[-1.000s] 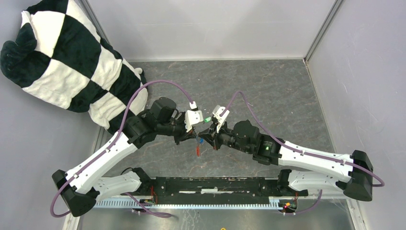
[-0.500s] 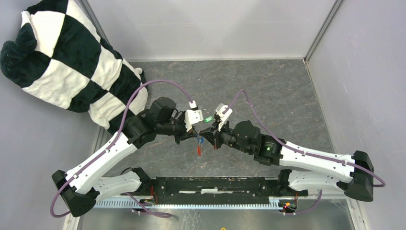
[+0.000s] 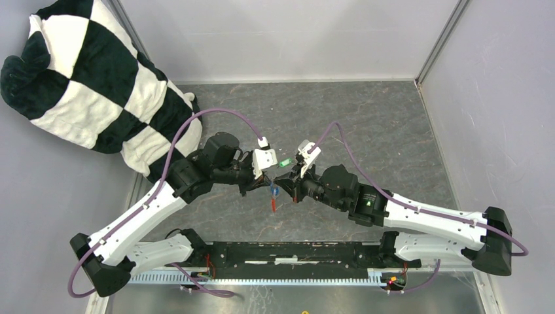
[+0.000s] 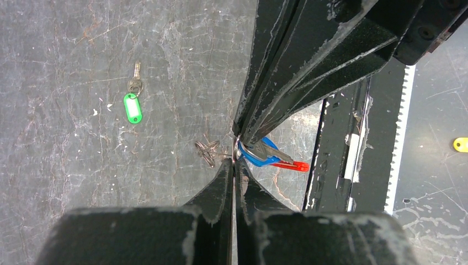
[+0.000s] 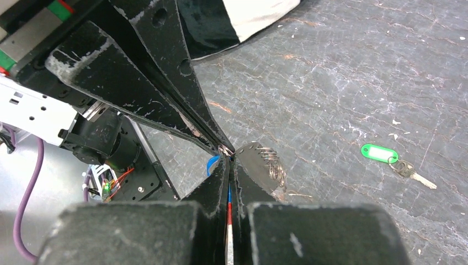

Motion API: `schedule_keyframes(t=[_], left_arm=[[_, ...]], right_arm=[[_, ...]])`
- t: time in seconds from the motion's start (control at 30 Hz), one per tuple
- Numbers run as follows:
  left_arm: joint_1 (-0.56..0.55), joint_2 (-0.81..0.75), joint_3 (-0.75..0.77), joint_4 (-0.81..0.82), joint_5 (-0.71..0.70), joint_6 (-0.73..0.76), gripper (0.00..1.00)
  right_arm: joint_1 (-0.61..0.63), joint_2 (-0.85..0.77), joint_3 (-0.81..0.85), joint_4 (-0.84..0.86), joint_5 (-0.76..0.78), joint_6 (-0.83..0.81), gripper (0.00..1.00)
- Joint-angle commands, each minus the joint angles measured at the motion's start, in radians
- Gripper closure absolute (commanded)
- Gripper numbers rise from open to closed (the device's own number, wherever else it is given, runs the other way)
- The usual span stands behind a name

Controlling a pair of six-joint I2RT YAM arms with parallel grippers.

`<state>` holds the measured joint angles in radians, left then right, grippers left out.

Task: Put the keys on the keyring
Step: Insert the key onto the keyring.

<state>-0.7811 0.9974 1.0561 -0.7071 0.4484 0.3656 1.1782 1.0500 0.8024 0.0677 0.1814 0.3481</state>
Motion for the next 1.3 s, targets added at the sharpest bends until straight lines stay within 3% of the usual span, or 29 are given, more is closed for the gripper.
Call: schedule_keyframes(t=[0.0,0.63,1.13,1.27], left_arm=[[-0.003,-0.030,0.016,0.023,0.035,-0.005,0.98],[-0.003,-0.052,0.006,0.058,0.050,0.003,0.98],[-0.003,-0.136,-0.016,0.235,0.159,0.015,0.98],[-0.003,-0.138,-0.012,0.244,0.205,0.039,0.98]], right_arm=[[-0.004,-0.019,0.001,-0.035,0.090,0.012,1.00],[-0.007,-0.042,-0.020,-0.033,0.104,0.042,1.00],[-0.023,-0.104,-0.062,0.021,-0.024,0.050,1.00],[-0.026,-0.146,-0.050,0.014,-0.060,0.007,0.89]])
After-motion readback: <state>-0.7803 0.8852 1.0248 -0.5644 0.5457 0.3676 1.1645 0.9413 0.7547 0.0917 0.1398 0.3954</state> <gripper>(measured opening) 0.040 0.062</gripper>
